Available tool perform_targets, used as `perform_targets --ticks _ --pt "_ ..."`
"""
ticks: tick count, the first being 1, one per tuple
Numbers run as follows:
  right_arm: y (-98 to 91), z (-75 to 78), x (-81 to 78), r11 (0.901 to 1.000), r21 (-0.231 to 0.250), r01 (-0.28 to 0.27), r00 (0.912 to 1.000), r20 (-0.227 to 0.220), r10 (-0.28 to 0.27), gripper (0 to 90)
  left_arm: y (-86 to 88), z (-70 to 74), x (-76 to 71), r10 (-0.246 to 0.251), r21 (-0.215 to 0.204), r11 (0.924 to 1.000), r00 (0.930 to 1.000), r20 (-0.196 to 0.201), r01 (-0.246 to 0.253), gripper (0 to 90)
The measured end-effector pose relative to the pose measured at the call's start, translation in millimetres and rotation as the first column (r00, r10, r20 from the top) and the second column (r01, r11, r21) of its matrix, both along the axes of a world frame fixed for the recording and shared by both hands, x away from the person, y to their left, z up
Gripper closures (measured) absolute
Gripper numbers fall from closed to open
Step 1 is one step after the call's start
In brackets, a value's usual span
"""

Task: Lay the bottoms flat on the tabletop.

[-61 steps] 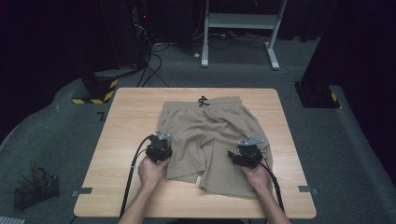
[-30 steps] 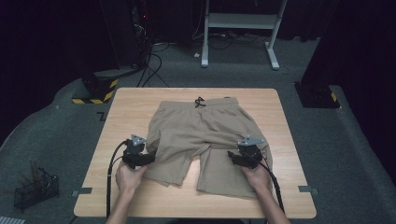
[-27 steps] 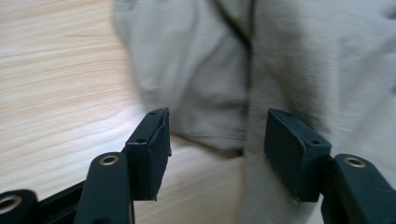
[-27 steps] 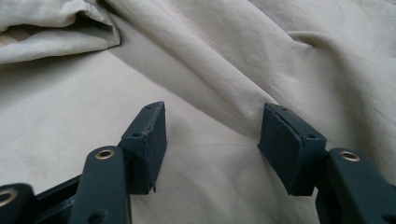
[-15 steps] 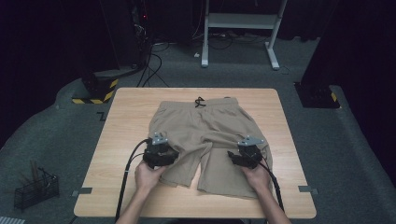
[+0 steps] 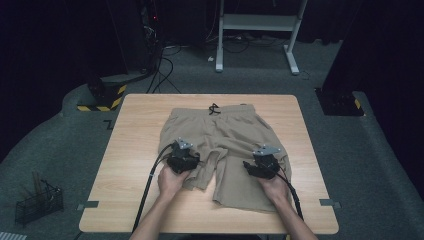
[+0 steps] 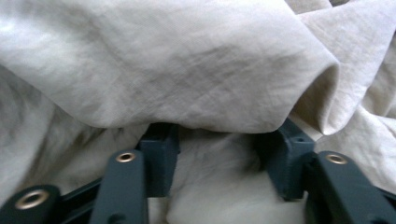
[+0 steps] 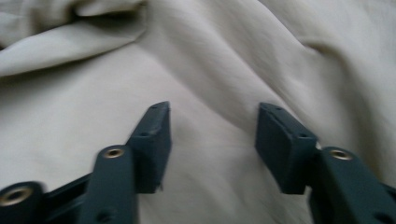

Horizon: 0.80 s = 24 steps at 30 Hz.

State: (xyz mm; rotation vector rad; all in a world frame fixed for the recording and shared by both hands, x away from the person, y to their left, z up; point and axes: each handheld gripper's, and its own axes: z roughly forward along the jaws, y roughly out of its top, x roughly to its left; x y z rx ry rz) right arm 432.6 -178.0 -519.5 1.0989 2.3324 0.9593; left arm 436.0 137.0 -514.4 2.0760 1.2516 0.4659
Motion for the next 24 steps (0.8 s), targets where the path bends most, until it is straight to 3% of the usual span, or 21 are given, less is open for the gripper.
perform_targets --ticks 3,5,8,10,14,17,20,22,24 --pt "15.7 12.1 -12.5 0.9981 0.011 -0.060 0.9961 0.066 0.059 50.1 0.8 1.2 2.7 -0.009 -0.005 1.0000 0.9999 -0.009 0.009 64.6" --pt "32.0 20.8 -23.1 0.9900 0.028 -0.138 0.9862 0.096 0.135 51.4 2.5 1.5 3.1 -0.010 -0.002 0.9999 0.9999 -0.010 0.010 70.6" --pt "63.3 24.5 -31.7 0.9648 0.049 -0.259 0.9647 0.065 0.255 54.1 3.6 1.4 3.1 -0.015 -0.012 0.9998 0.9998 -0.014 0.014 76.6" --pt "79.6 21.9 -30.8 0.9510 0.067 -0.302 0.9531 0.045 0.299 55.3 4.4 1.6 2.3 -0.023 -0.004 0.9997 0.9997 -0.013 0.023 79.0" --pt "101.6 17.6 -28.0 0.9328 0.088 -0.349 0.9369 0.023 0.349 56.6 5.5 1.2 1.3 -0.027 -0.016 0.9995 0.9996 -0.011 0.027 82.6" --pt "111.6 13.0 -25.4 0.9296 0.072 -0.361 0.9320 -0.002 0.362 61.3 6.2 1.2 1.4 -0.031 -0.018 0.9994 0.9995 -0.011 0.031 84.1" --pt "115.7 3.6 -19.0 0.9318 0.024 -0.362 0.9306 -0.047 0.363 75.9 7.4 2.2 0.7 -0.038 -0.013 0.9992 0.9992 -0.009 0.038 84.7" --pt "113.4 1.0 -16.6 0.9324 0.009 -0.361 0.9317 -0.038 0.361 88.6 9.8 4.0 -0.4 -0.041 -0.009 0.9991 0.9991 -0.007 0.041 84.9" --pt "111.0 2.0 -15.7 0.9347 -0.005 -0.355 0.9340 -0.041 0.355 90.0 13.5 7.6 -2.2 -0.041 -0.015 0.9990 0.9991 -0.007 0.041 85.2"
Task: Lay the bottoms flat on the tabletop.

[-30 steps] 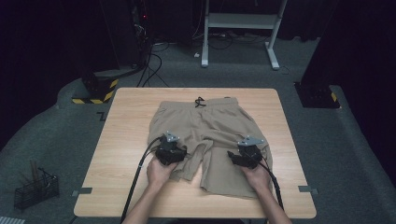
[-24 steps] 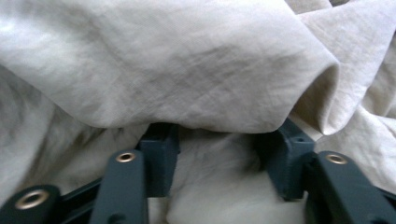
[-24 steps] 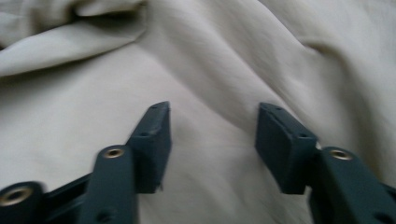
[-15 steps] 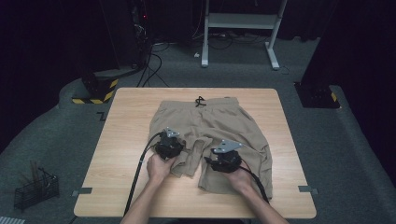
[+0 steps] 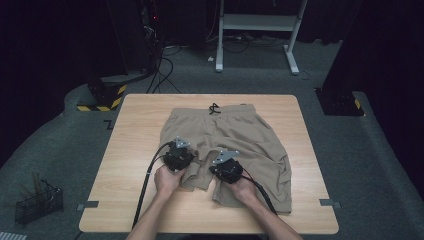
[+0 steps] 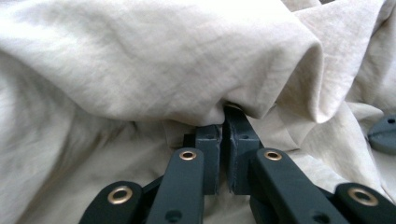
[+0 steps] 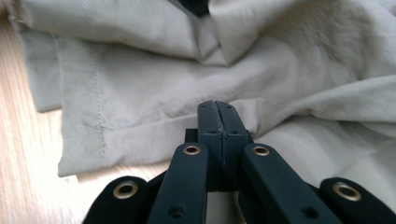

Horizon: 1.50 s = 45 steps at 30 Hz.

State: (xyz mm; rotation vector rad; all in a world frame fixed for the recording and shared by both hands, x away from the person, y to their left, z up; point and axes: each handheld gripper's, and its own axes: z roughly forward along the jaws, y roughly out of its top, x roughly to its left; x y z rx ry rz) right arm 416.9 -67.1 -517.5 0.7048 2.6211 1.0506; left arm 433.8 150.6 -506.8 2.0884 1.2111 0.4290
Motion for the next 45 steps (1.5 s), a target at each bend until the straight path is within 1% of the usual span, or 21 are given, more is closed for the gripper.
perform_targets --ticks 2,5,8,10,11,12,13,14,16,18,21,23,24,25,26,27,32,36,40,42,45 --pt "-1.8 1.5 -1.1 0.9995 -0.032 -0.002 0.9997 0.022 0.002 90.0 5.6 6.0 -2.6 -0.003 0.009 1.0000 0.9999 0.015 0.002 86.0" --pt "-7.7 2.7 1.7 0.9986 -0.050 0.015 0.9996 0.026 -0.014 90.0 16.5 14.4 -4.9 0.010 0.022 0.9997 0.9995 0.029 -0.010 86.9" --pt "-18.2 3.0 8.6 0.9964 -0.051 0.067 0.9975 0.023 -0.066 90.0 29.0 19.1 -6.2 0.030 0.009 0.9995 0.9991 0.032 -0.030 87.0" --pt "-22.7 3.3 10.2 0.9945 -0.055 0.089 0.9958 0.024 -0.088 90.0 32.3 19.6 -7.2 0.036 0.003 0.9993 0.9989 0.031 -0.036 86.9" --pt "-23.5 3.9 9.6 0.9940 -0.052 0.096 0.9951 0.026 -0.095 90.0 32.6 19.1 -7.8 0.036 -0.005 0.9993 0.9990 0.027 -0.036 86.7" --pt "-23.9 5.8 6.7 0.9948 -0.032 0.097 0.9950 0.029 -0.096 89.6 31.4 18.1 -8.6 0.031 -0.007 0.9995 0.9992 0.026 -0.031 86.5" --pt "-22.7 9.5 1.2 0.9968 0.003 0.080 0.9961 0.037 -0.080 81.1 30.1 17.3 -8.9 0.026 -0.006 0.9996 0.9994 0.023 -0.026 86.3" --pt "-20.9 12.2 -2.2 0.9977 0.020 0.065 0.9969 0.043 -0.065 77.4 27.8 15.9 -8.9 0.021 -0.007 0.9998 0.9996 0.020 -0.021 86.2" --pt "-12.5 17.2 -11.0 0.9980 0.063 0.004 0.9989 0.047 -0.007 69.3 22.4 12.4 -7.6 0.015 -0.008 0.9999 0.9998 0.013 -0.014 86.2" --pt "0.3 17.6 -17.1 0.9966 0.071 -0.040 0.9983 0.045 0.037 64.3 18.8 10.2 -7.1 0.011 -0.012 0.9999 0.9999 0.009 -0.011 86.0" --pt "12.1 10.8 -14.9 0.9962 0.067 -0.056 0.9984 0.015 0.055 61.8 15.4 7.8 -6.9 0.001 -0.012 0.9999 1.0000 0.006 -0.001 85.6" --pt "16.7 2.7 -10.7 0.9976 0.048 -0.050 0.9986 -0.017 0.051 65.0 14.7 6.4 -6.5 0.005 -0.023 0.9997 1.0000 0.001 -0.005 85.1" --pt "17.8 -1.4 -9.7 0.9983 0.030 -0.049 0.9985 -0.023 0.050 71.1 15.2 6.5 -6.3 0.005 -0.020 0.9998 1.0000 0.003 -0.005 84.8" --pt "16.6 -2.1 -10.3 0.9984 0.028 -0.049 0.9988 -0.002 0.049 79.5 15.7 6.7 -6.3 0.005 -0.016 0.9999 1.0000 0.006 -0.005 84.3" --pt "15.1 -1.0 -9.3 0.9984 0.016 -0.054 0.9986 -0.004 0.054 86.5 16.2 7.0 -6.4 0.006 -0.016 0.9999 0.9999 0.008 -0.006 84.2" --pt "13.4 -0.2 -7.9 0.9983 0.010 -0.057 0.9983 -0.010 0.057 88.6 17.1 7.7 -6.4 0.010 -0.016 0.9998 0.9999 0.009 -0.010 84.1" --pt "1.3 1.2 -9.0 0.9982 -0.030 -0.051 0.9982 0.029 0.052 89.7 27.9 12.3 -7.0 0.038 -0.014 0.9992 0.9991 0.021 -0.038 84.2" --pt "-19.6 1.4 -3.6 0.9997 -0.025 0.001 0.9998 0.021 -0.001 89.7 40.1 11.1 -7.8 0.072 -0.019 0.9972 0.9973 0.016 -0.072 82.9" --pt "-35.7 1.1 3.9 0.9983 -0.012 0.057 0.9983 0.011 -0.057 89.6 45.8 8.7 -15.1 0.062 -0.036 0.9974 0.9981 0.001 -0.062 76.2" --pt "-39.4 0.5 5.9 0.9970 -0.004 0.078 0.9969 0.010 -0.078 89.5 46.0 7.0 -22.1 0.048 -0.037 0.9982 0.9989 -0.001 -0.048 70.7" --pt "-39.5 0.3 6.1 0.9959 -0.004 0.091 0.9958 0.012 -0.091 89.3 46.1 4.5 -33.6 0.036 -0.054 0.9978 0.9991 -0.024 -0.037 60.4"
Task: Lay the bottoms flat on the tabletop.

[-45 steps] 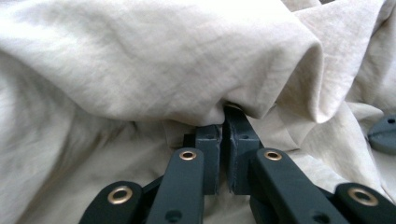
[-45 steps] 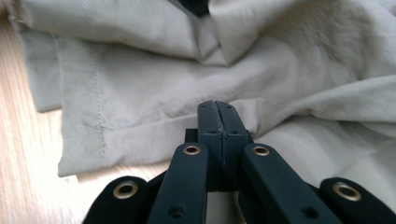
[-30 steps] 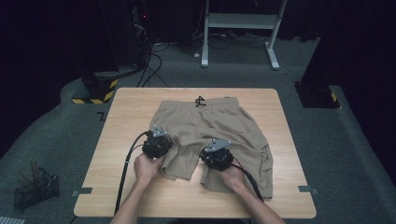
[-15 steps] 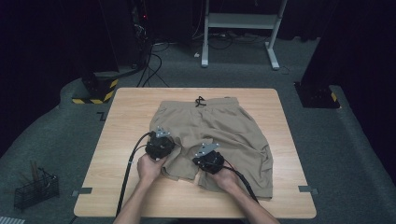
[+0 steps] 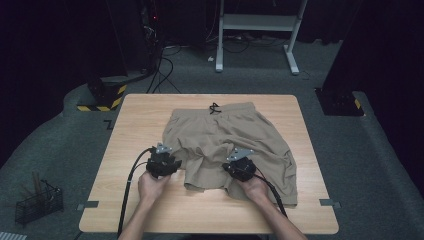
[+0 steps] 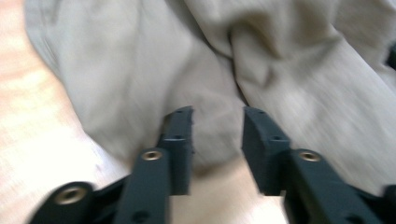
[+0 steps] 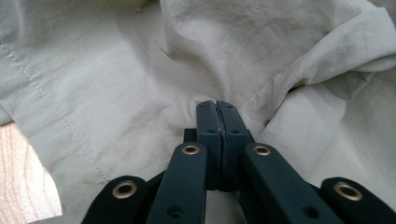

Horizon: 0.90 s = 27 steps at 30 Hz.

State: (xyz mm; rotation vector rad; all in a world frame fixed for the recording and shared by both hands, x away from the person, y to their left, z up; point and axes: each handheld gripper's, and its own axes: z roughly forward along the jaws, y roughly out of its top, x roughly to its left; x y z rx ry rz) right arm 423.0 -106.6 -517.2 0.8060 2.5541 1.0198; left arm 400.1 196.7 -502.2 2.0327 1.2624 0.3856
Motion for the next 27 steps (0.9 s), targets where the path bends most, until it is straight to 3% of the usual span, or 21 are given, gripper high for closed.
perform_targets --ticks 3,9,14,20,23,27 --pt "0.0 -0.3 0.0 1.0000 0.005 0.006 1.0000 -0.002 -0.006 88.9 -2.5 -2.7 -12.5 -0.024 -0.027 0.9994 0.9995 -0.022 0.023 50.3" --pt "-0.1 -0.9 0.2 0.9999 0.010 0.011 0.9999 0.001 -0.011 88.5 -11.0 -9.8 -25.4 -0.046 -0.069 0.9967 0.9976 -0.051 0.043 42.8" --pt "0.5 -1.3 -0.3 0.9998 0.009 0.015 0.9999 0.008 -0.015 88.0 -26.7 -10.9 -20.1 -0.047 -0.068 0.9967 0.9981 -0.041 0.044 39.2" --pt "1.2 -1.3 -1.0 0.9999 0.003 0.015 0.9998 0.015 -0.015 87.8 -43.8 -11.6 -1.7 -0.010 -0.041 0.9991 0.9995 -0.029 0.009 37.6" --pt "1.9 -1.4 -1.3 0.9999 0.000 0.015 0.9997 0.020 -0.015 87.9 -51.8 -11.7 4.8 0.011 -0.021 0.9997 0.9998 -0.018 -0.011 41.7" --pt "2.1 -1.4 -1.4 0.9999 -0.003 0.013 0.9996 0.024 -0.012 88.1 -58.1 -10.7 12.1 0.006 0.016 0.9999 1.0000 -0.005 -0.006 64.3"
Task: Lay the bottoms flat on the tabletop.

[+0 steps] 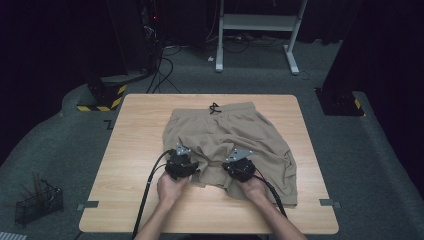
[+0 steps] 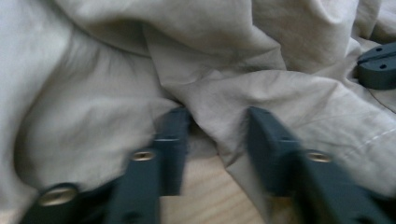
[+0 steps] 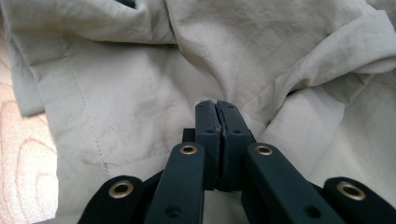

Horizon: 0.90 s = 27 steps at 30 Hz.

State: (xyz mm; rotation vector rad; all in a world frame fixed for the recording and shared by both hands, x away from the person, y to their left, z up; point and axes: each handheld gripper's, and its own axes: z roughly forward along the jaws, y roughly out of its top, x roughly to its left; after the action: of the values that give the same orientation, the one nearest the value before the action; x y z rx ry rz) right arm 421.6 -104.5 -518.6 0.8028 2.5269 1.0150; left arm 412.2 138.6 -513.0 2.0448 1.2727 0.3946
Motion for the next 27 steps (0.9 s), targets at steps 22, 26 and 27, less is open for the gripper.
perform_targets --ticks 22,26,27 --pt "-4.3 2.1 1.7 0.9986 -0.040 0.035 0.9993 0.016 -0.034 88.4 42.4 27.7 -28.4 -0.053 0.143 0.9884 0.9986 0.008 0.051 85.8" --pt "-7.9 2.8 0.9 0.9989 -0.034 0.033 0.9994 -0.001 -0.033 88.2 49.4 30.0 -27.3 -0.019 0.051 0.9985 0.9995 0.026 0.018 66.4" --pt "-9.2 2.7 0.3 0.9988 -0.035 0.035 0.9994 0.003 -0.035 88.2 51.8 30.0 -26.6 -0.001 0.040 0.9992 0.9996 0.029 0.000 62.5"
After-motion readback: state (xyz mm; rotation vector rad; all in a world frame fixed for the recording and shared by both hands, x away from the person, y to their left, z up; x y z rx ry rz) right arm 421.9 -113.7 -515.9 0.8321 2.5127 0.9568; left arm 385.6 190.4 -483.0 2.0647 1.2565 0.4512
